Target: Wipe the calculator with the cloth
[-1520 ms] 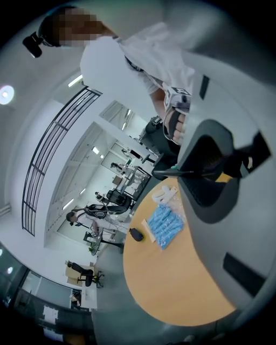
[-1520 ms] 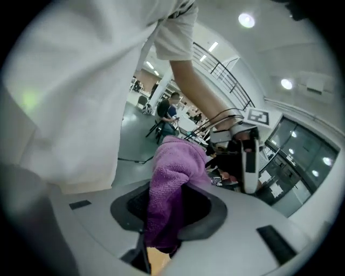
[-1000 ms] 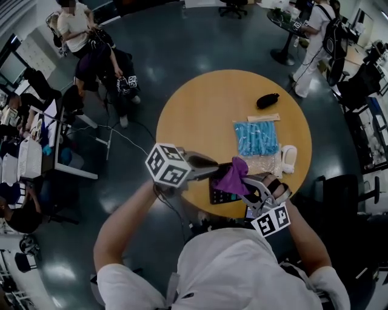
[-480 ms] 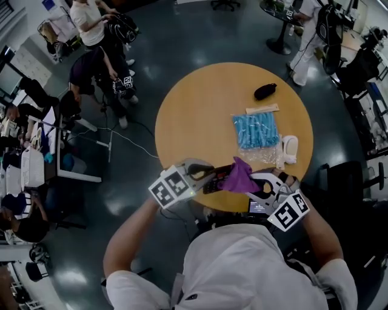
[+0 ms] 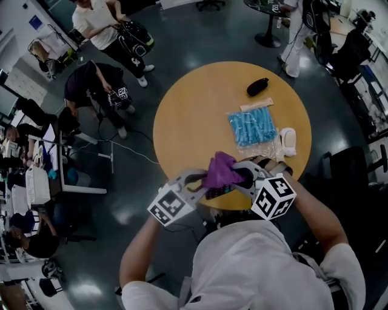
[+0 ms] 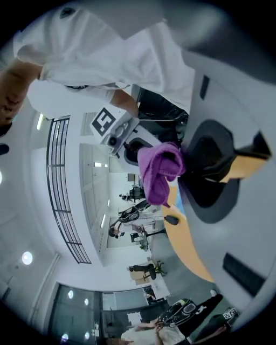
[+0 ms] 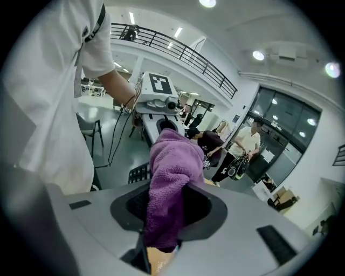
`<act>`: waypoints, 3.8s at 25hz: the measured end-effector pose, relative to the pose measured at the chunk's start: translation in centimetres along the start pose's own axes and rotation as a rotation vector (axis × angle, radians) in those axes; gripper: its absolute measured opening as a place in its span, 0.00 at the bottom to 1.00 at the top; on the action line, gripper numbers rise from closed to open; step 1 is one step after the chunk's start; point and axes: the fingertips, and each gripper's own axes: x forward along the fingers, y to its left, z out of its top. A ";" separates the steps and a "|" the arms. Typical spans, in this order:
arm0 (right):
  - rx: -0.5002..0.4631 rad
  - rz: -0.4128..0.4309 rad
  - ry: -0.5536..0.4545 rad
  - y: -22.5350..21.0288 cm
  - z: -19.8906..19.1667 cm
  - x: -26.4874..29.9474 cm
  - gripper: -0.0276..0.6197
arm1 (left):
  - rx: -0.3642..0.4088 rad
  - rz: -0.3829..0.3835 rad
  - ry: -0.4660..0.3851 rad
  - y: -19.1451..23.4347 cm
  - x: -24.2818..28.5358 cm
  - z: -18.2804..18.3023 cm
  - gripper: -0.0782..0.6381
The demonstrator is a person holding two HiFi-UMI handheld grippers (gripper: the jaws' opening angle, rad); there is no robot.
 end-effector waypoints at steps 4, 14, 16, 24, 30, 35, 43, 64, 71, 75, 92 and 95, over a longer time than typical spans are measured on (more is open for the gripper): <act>0.044 -0.032 -0.001 -0.9 -1.0 -1.1 0.23 | -0.040 0.037 -0.082 0.4 -1.9 0.5 0.17; 0.534 -0.027 -0.294 -1.7 -2.0 -3.5 0.23 | -0.161 0.128 -0.339 2.0 -5.2 4.4 0.17; 0.593 -0.013 -0.329 -1.2 -2.4 -3.3 0.23 | -0.163 0.138 -0.361 2.3 -5.3 4.8 0.17; 0.714 0.080 -0.288 3.8 -6.0 -0.5 0.23 | -0.191 0.150 -0.388 2.9 -4.7 5.0 0.17; 0.723 0.175 -0.172 8.6 -8.2 -0.9 0.23 | -0.183 0.098 -0.351 0.4 -3.3 4.5 0.17; 0.679 0.172 -0.131 6.3 -11.7 -3.5 0.23 | 0.016 0.129 -0.341 -1.0 -3.1 4.2 0.17; 0.478 0.336 -0.280 -1.2 0.5 -12.8 0.23 | 0.268 0.007 -0.238 -6.5 -2.1 3.9 0.17; 0.722 1.182 -0.317 6.0 5.9 -12.7 0.23 | 0.470 -0.268 -0.472 -16.0 -6.7 14.4 0.17; 0.813 1.233 -0.358 6.8 5.0 -11.8 0.23 | 0.505 -0.280 -0.452 -16.6 -6.2 14.3 0.17; 0.920 1.246 -0.435 6.6 4.5 -10.9 0.23 | 0.485 -0.291 -0.466 -16.7 -6.7 14.6 0.17; 0.756 1.258 -0.154 15.7 -0.4 -5.7 0.23 | 0.479 -0.286 -0.492 -16.7 -7.6 15.9 0.17; 0.667 1.069 -0.094 12.8 -3.1 -4.1 0.23 | 0.517 -0.287 -0.449 -17.6 -7.0 15.1 0.17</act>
